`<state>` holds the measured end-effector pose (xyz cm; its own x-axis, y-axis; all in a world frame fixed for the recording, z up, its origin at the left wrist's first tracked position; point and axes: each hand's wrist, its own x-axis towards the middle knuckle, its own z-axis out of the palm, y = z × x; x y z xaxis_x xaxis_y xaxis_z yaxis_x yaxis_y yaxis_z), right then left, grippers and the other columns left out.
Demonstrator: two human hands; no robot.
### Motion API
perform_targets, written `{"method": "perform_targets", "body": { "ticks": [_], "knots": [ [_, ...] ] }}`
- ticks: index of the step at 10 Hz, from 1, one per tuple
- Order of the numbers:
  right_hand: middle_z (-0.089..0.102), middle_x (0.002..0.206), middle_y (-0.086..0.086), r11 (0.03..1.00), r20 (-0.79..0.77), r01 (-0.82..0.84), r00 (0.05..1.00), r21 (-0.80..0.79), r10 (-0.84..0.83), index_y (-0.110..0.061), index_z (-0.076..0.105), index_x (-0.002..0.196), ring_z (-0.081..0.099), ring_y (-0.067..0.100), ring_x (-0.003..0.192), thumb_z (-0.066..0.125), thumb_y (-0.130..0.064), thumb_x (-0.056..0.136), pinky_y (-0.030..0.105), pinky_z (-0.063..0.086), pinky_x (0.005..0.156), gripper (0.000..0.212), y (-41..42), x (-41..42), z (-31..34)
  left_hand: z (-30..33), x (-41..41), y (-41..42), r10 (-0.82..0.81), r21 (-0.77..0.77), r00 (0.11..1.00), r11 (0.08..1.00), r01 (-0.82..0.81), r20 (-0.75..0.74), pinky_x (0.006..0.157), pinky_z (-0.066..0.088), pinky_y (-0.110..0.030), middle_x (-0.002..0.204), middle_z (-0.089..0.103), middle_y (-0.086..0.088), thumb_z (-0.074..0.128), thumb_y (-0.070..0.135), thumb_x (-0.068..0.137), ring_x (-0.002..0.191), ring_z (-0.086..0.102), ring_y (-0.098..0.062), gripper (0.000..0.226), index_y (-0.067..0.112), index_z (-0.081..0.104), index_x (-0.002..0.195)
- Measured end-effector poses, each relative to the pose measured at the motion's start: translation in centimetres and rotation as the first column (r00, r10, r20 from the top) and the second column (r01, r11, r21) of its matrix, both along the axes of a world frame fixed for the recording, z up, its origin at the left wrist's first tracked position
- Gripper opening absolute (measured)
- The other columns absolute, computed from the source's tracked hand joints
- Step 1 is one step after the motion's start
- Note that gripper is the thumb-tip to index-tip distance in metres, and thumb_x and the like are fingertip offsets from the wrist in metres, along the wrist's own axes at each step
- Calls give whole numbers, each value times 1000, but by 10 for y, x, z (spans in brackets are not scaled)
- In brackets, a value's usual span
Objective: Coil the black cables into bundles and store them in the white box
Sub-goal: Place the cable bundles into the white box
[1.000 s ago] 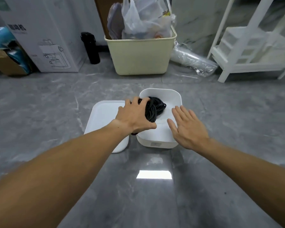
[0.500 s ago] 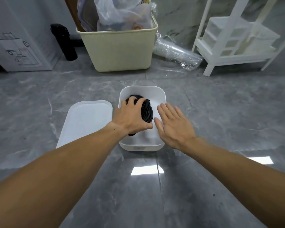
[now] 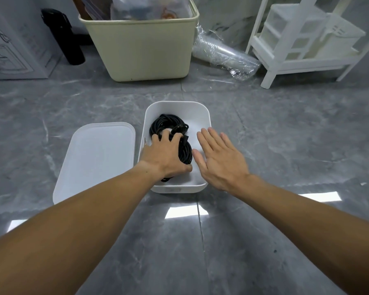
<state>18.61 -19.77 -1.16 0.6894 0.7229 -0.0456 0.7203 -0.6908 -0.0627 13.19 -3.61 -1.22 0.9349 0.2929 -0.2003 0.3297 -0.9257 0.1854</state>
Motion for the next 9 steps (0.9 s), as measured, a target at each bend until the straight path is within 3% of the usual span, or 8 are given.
{"method": "perform_targets", "body": {
  "ticks": [4, 6, 8, 9],
  "knots": [
    [0, 168, 3, 1000, -27, 13, 1000, -9, -13, -13, 1, 159, -8, 13, 154, 4, -52, 101, 31, -13, 120, 70, 1, 1, -4, -10, -14, -3, -36, 6, 998, 999, 36, -59, 103, 41, -51, 163, 3, 2, 64, 66, 73, 136, 34, -37, 90, 31, 27, 147],
    [-1, 168, 2, 1000, -32, 24, 999, -13, -24, -13, 1, 159, -9, 13, 153, 5, -51, 102, 31, -14, 120, 69, 1, 1, -3, -10, -14, 4, -36, 42, 997, 998, 39, -74, 111, 31, -45, 165, 3, 1, 58, 73, 74, 135, 41, -34, 99, 23, 24, 152],
    [-4, 168, 1, 999, -39, 28, 999, -29, -29, -14, -2, 158, -11, 12, 153, 3, -52, 101, 32, -14, 121, 69, 2, 1, -4, -9, -15, 2, -46, 43, 990, 998, 52, -132, 110, 31, -45, 166, -6, 1, 55, 74, 78, 140, 34, -35, 100, 22, 17, 155],
    [-3, 168, 1, 999, -40, 30, 999, -30, -31, -14, -1, 159, -10, 12, 153, 4, -51, 102, 32, -14, 120, 68, 1, 1, -3, -8, -15, 2, -56, 49, 976, 997, 67, -212, 115, 23, -46, 165, -17, 0, 49, 76, 82, 146, 22, -38, 103, 25, 3, 158]
  ]
}}
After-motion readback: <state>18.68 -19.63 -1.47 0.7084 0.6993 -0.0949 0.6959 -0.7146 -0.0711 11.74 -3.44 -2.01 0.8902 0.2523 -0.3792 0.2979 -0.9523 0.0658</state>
